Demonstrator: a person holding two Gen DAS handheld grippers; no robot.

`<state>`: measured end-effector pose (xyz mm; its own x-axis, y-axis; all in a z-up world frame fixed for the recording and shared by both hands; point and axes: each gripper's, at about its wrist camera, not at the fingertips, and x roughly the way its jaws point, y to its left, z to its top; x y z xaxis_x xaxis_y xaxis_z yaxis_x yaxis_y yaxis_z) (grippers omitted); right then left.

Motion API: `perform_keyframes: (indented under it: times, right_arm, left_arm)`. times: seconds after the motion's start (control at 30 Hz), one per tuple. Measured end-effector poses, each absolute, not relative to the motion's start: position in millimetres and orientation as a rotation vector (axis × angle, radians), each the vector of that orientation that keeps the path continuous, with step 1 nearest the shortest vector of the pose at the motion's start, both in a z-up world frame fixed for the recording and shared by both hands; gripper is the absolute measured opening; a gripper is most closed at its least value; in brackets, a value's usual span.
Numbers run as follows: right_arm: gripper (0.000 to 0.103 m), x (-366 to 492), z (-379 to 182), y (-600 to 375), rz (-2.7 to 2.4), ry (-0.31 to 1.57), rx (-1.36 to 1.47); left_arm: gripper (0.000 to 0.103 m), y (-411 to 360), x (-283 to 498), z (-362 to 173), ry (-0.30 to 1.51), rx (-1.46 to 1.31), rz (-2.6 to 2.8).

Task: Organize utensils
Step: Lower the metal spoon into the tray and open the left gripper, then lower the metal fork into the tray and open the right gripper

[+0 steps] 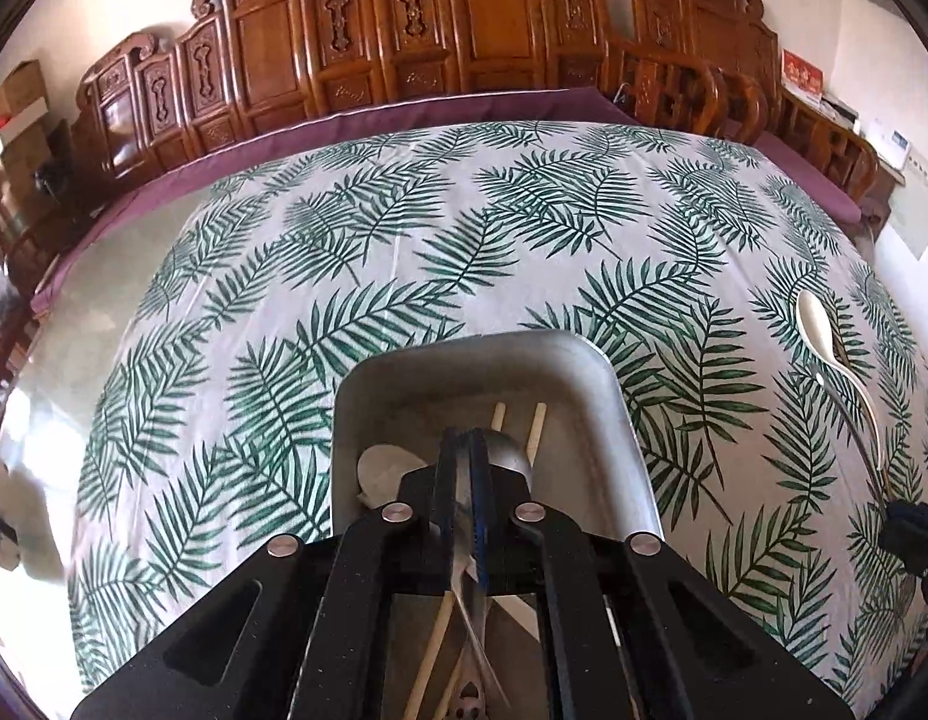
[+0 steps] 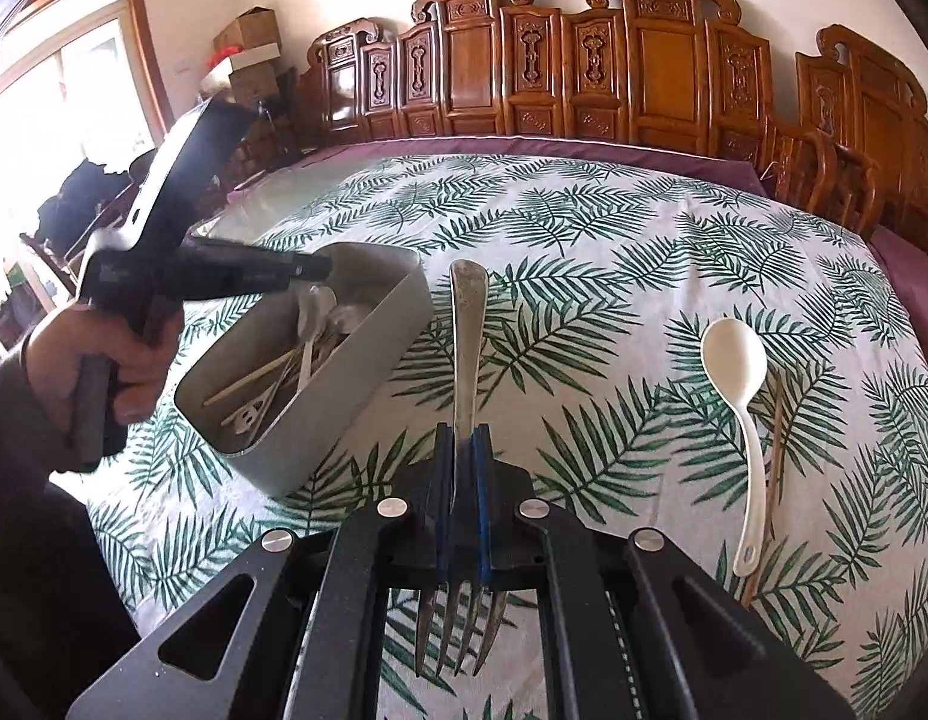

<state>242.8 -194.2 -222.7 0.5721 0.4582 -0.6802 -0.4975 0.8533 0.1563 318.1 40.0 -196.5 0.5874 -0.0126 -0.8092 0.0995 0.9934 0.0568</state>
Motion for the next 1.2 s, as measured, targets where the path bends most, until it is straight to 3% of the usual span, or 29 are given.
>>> perform_keyframes:
  times: [0.07, 0.2, 0.33, 0.5, 0.57, 0.6, 0.87, 1.2]
  right_arm:
    - [0.008, 244.6, -219.9, -192.3, 0.56, 0.777, -0.051]
    - [0.008, 247.6, -211.0, -185.2, 0.562, 0.764, -0.045]
    - [0.008, 247.2, -198.9, -171.6, 0.578, 0.745, -0.044]
    - [0.008, 246.4, -190.2, -150.6, 0.613, 0.738, -0.045]
    - [0.008, 247.5, -189.0, -140.2, 0.628, 0.744, -0.039]
    - [0.008, 248.0, -188.9, -134.3, 0.634, 0.748, -0.04]
    - [0.008, 258.7, -191.9, -94.2, 0.679, 0.767, -0.029]
    - [0.008, 284.8, -209.4, -49.9, 0.691, 0.818, 0.005]
  left_arm:
    - [0.018, 44.7, 309.1, -191.8, 0.926, 0.071, -0.071]
    - [0.029, 50.6, 291.3, -176.1, 0.89, 0.058, -0.068]
    - [0.05, 58.4, 270.6, -158.2, 0.85, 0.031, -0.068]
    - [0.052, 69.6, 252.3, -143.8, 0.809, 0.021, -0.034]
    - [0.077, 74.7, 245.4, -140.0, 0.79, 0.015, -0.03]
    - [0.081, 77.2, 241.6, -138.3, 0.775, 0.014, -0.026]
    - [0.094, 97.6, 221.8, -133.6, 0.728, 0.036, 0.009]
    - [0.095, 131.7, 221.7, -139.7, 0.729, 0.006, 0.048]
